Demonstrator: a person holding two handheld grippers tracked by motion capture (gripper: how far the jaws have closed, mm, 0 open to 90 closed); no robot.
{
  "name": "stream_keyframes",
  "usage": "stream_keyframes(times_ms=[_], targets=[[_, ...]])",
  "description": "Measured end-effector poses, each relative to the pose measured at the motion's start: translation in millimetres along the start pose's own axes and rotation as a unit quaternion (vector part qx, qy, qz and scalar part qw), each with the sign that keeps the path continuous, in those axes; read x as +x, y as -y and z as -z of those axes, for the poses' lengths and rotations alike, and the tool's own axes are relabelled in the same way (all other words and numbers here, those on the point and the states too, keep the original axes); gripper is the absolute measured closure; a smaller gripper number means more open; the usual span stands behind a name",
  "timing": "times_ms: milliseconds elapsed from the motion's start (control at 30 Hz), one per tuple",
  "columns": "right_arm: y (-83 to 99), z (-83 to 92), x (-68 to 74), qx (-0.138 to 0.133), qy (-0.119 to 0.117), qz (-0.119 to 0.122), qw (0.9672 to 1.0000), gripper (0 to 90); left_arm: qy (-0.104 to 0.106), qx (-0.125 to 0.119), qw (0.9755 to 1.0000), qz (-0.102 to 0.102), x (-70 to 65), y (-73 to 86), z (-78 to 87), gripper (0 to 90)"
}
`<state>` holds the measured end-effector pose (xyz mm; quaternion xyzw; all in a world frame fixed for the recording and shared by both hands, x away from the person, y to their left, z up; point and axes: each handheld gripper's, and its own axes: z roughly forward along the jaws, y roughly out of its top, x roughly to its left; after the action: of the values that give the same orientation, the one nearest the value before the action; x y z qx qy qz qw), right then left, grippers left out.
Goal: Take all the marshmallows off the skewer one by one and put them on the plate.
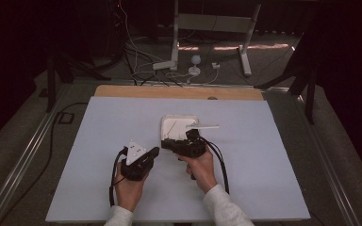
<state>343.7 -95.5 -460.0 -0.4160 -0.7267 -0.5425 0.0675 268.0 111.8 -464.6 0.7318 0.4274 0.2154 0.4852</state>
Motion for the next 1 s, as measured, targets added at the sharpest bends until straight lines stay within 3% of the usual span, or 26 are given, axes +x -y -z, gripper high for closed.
stream_keyframes(times_ms=[300, 533, 767, 900, 1000], targets=[[-5.2, 1.6, -7.6, -0.013, -0.024, -0.047, 0.9985, 82.0, 0.013, -0.018, 0.9997, 0.008, 4.2, 4.7, 0.7, 90.0], [-7.1, 2.0, -8.1, -0.027, -0.02, -0.058, 0.9978, 83.9, 0.009, -0.02, 0.9997, 0.011, 3.2, 6.6, 0.0, 90.0], [-7.6, 1.5, -6.3, -0.041, -0.011, -0.066, 0.9969, 84.7, -0.007, -0.026, 0.9996, -0.002, 0.4, 8.2, 0.6, 90.0], [-7.2, 0.8, -4.9, -0.033, -0.018, -0.069, 0.9969, 83.4, -0.01, -0.033, 0.9994, -0.008, 0.9, 10.3, 1.4, 90.0], [-6.8, 1.2, -3.7, -0.024, -0.026, -0.071, 0.9968, 77.5, -0.013, -0.036, 0.9992, -0.013, -0.6, 10.3, 0.9, 90.0]])
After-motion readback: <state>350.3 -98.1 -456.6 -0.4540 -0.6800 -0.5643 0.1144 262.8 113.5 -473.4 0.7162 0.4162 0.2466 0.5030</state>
